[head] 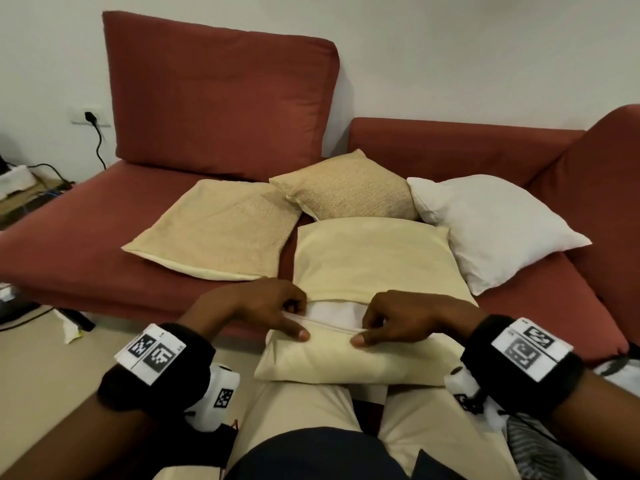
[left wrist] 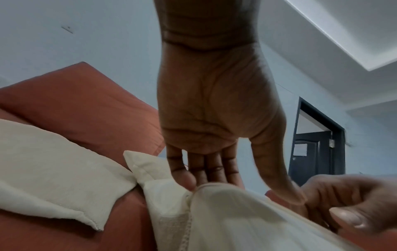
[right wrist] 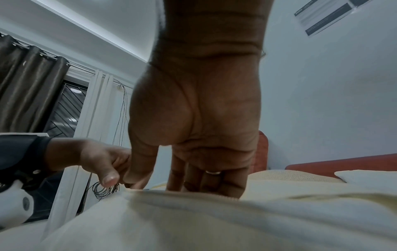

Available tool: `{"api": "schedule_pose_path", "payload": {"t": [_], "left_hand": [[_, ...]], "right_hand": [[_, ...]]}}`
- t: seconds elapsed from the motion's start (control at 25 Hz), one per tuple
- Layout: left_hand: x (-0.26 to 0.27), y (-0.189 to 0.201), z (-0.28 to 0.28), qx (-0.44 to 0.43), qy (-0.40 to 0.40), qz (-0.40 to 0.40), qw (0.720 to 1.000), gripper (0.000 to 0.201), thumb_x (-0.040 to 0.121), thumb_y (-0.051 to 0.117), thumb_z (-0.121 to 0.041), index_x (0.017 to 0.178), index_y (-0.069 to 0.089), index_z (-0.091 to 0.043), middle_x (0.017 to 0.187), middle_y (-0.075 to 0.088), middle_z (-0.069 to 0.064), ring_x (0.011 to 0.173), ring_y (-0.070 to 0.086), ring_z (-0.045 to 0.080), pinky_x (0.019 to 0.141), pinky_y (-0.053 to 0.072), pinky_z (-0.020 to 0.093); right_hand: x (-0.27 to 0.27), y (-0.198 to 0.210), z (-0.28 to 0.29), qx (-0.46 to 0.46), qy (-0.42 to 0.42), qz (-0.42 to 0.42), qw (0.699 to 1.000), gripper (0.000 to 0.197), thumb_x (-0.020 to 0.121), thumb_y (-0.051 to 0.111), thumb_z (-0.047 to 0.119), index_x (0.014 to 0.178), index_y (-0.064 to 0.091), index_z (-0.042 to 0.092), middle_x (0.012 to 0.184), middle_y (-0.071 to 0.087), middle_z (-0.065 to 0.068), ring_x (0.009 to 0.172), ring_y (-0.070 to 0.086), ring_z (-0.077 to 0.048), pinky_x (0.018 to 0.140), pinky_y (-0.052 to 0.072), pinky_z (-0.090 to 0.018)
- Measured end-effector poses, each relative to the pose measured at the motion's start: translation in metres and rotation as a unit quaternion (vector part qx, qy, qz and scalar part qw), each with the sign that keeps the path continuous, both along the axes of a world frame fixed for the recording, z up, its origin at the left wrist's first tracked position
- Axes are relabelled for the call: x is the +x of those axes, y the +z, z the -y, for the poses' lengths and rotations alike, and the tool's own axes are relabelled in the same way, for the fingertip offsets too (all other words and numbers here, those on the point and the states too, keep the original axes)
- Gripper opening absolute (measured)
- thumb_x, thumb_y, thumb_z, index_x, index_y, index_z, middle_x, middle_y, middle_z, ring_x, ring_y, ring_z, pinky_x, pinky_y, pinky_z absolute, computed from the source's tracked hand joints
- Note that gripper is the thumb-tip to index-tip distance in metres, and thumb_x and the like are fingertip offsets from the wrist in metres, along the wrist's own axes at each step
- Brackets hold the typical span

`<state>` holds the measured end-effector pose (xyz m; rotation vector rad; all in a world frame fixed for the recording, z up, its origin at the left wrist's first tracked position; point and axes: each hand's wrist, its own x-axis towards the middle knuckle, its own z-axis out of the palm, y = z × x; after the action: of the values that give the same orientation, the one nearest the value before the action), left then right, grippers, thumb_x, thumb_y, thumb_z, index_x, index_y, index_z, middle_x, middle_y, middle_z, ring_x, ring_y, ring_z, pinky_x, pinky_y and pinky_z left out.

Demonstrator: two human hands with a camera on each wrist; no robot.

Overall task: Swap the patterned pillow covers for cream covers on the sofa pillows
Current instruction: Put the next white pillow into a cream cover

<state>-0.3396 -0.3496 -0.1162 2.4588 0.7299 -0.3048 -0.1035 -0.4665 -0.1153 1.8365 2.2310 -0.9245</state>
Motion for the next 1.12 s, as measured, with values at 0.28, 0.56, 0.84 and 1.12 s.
{"api": "schedule_pose_path", "payload": {"t": [0.28, 0.56, 0.84, 1.12], "left_hand": [[0.025, 0.003, 0.009, 0.028, 0.01, 0.128, 0.991, 0.028, 0.08, 0.071, -0.05, 0.1, 0.063, -0.031, 0.093, 0.062, -0.015, 0.079, 0.058, 0.004, 0.071, 0.048, 0.024], [0.187, 0.004, 0.092, 0.152, -0.215, 0.029, 0.964, 0.056, 0.095, 0.046, -0.051, 0.145, 0.035, -0.029, 0.127, 0.053, 0.0, 0.115, 0.052, 0.022, 0.087, 0.041, 0.032], [0.229, -0.032, 0.112, 0.149, -0.179, -0.104, 0.967, 0.062, 0.093, 0.035, -0.065, 0.133, 0.048, -0.019, 0.128, 0.055, 0.009, 0.114, 0.055, 0.028, 0.088, 0.04, 0.036], [0.235, -0.037, 0.13, 0.241, -0.133, -0.097, 0.956, 0.069, 0.091, 0.027, -0.071, 0.12, 0.058, -0.016, 0.118, 0.062, 0.01, 0.106, 0.06, 0.027, 0.08, 0.038, 0.035]], "right_hand": [[0.037, 0.005, 0.02, 0.04, -0.085, -0.099, 0.991, 0.05, 0.088, 0.068, 0.042, 0.135, 0.052, 0.035, 0.09, 0.067, 0.01, 0.072, 0.059, 0.005, 0.071, 0.04, -0.012], [0.163, 0.001, 0.063, 0.074, -0.304, -0.065, 0.947, 0.037, 0.072, 0.084, 0.021, 0.104, 0.065, 0.022, 0.094, 0.071, -0.004, 0.079, 0.066, -0.016, 0.075, 0.054, -0.034], [0.191, -0.066, 0.079, -0.036, -0.373, -0.16, 0.913, 0.03, 0.082, 0.077, 0.022, 0.107, 0.069, 0.008, 0.084, 0.066, -0.007, 0.068, 0.058, -0.018, 0.058, 0.051, -0.027], [0.174, -0.067, 0.082, -0.106, -0.375, -0.197, 0.9, 0.029, 0.093, 0.065, 0.021, 0.096, 0.068, -0.008, 0.07, 0.069, -0.009, 0.065, 0.065, -0.024, 0.061, 0.057, -0.032]]}}
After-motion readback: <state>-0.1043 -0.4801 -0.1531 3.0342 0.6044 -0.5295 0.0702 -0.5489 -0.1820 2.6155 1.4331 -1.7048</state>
